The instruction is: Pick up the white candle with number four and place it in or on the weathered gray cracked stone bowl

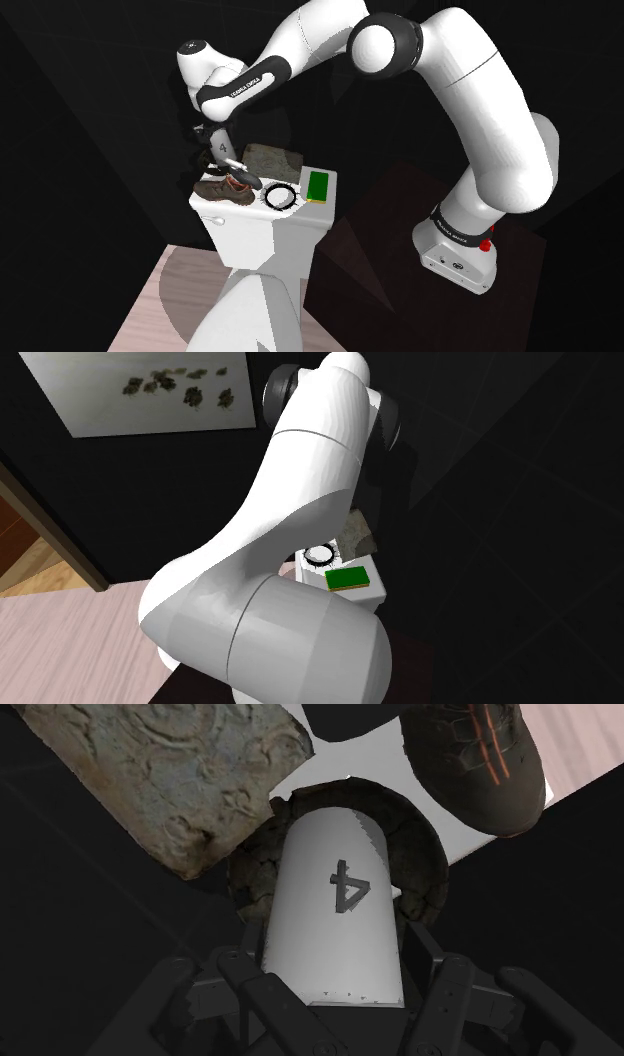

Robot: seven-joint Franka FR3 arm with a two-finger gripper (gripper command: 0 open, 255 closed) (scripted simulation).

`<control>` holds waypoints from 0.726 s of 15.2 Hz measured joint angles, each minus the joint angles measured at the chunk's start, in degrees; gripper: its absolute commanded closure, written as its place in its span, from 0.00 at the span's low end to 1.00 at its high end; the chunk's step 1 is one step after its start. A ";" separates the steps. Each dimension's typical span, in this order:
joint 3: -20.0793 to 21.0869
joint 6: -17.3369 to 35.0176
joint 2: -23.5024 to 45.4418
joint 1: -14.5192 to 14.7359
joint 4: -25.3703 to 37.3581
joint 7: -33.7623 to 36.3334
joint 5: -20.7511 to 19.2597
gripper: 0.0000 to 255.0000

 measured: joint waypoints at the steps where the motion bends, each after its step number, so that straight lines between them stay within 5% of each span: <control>1: 0.00 0.01 0.00 0.00 -0.01 0.00 0.00 1.00; 2: 0.00 0.02 0.00 0.00 -0.01 0.00 0.00 1.00; 3: 0.00 0.01 0.01 0.00 0.01 0.00 0.00 0.00; 11: 0.42 -0.69 -2.14 -0.24 -1.52 0.11 0.29 0.00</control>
